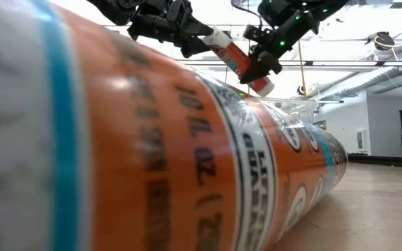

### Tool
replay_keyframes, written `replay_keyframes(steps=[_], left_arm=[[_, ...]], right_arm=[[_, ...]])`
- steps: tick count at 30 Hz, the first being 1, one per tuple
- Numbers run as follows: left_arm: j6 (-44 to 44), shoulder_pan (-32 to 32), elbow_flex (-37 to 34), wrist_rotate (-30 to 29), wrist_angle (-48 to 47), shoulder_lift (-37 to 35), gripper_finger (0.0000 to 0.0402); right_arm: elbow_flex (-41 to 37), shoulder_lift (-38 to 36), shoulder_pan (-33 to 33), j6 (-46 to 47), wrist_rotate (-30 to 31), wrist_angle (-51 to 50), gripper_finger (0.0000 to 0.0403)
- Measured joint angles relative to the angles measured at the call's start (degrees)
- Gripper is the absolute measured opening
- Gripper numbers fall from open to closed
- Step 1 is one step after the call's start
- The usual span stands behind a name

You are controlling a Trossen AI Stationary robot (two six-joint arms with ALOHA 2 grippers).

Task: Pick & place silicon tubes, Sealant and Lysol wipes
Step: Put the orange caulk tube into the transparent bin

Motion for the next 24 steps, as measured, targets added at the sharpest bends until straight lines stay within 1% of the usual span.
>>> replay_keyframes(steps=[2,5,9,12,15,21,24], left_arm=[[-0.6,0.0,0.0,-0.9,0.2,0.0,0.0351],[-0.9,0.3,-0.1,-2.0,-0.1,0.1,0.0352],[-2.0,-0.1,-0.1,-4.7,-0.3,0.0,0.0351],[-2.5,0.0,-0.1,-6.4,-0.9,0.0,0.0351],[-2.3,0.0,-0.1,-6.8,-1.8,0.0,0.0351],[-2.3,0.3,-0.1,-8.2,-2.9,0.1,0.0351],[-2.3,0.5,-0.1,-10.0,-3.2,0.1,0.0351]], right_arm=[[2.2,2.6,-1.9,0.5,-2.2,-1.1,0.0189],[2.7,6.2,-4.8,0.7,-2.7,-0.8,0.0189],[2.3,9.7,-7.4,1.4,-1.0,-4.3,0.0187],[2.4,10.6,-8.3,2.5,-0.2,-5.6,0.0186],[2.4,10.7,-8.6,4.3,-0.8,-7.9,0.0186],[2.4,10.4,-8.6,6.5,5.1,-11.1,0.0186],[2.4,10.4,-8.6,8.2,6.3,-12.6,0.0186]])
